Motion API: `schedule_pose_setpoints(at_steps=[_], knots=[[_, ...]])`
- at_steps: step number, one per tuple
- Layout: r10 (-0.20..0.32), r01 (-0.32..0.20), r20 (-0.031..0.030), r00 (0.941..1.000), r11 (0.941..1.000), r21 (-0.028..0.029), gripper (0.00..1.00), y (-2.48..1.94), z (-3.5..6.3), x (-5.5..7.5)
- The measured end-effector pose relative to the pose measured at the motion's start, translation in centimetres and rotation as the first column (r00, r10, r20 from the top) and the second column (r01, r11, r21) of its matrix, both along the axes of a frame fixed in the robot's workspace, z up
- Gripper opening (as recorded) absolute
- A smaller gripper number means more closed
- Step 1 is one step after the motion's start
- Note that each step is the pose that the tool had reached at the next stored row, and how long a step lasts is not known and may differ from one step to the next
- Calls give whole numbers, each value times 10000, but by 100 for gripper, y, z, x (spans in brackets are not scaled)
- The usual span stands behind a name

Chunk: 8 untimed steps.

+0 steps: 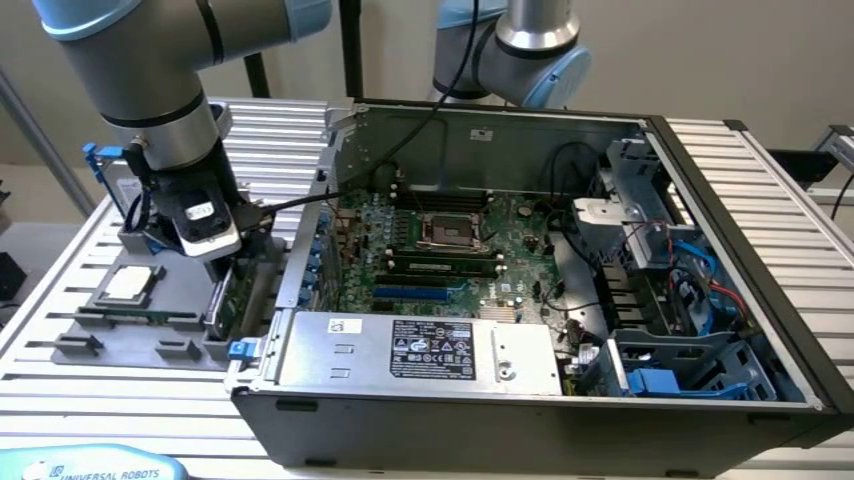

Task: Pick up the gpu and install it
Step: 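Pick up the gpu and move the gpu toward the slot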

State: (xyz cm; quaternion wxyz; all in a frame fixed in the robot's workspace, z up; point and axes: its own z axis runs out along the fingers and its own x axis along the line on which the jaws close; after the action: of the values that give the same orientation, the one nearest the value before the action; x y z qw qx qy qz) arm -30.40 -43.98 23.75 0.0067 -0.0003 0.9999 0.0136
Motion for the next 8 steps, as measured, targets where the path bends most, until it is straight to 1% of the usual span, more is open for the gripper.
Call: schedule_pose_setpoints(at_steps=[8], knots=[[24, -24, 0, 10000, 10000, 2, 27, 1, -1, 1]])
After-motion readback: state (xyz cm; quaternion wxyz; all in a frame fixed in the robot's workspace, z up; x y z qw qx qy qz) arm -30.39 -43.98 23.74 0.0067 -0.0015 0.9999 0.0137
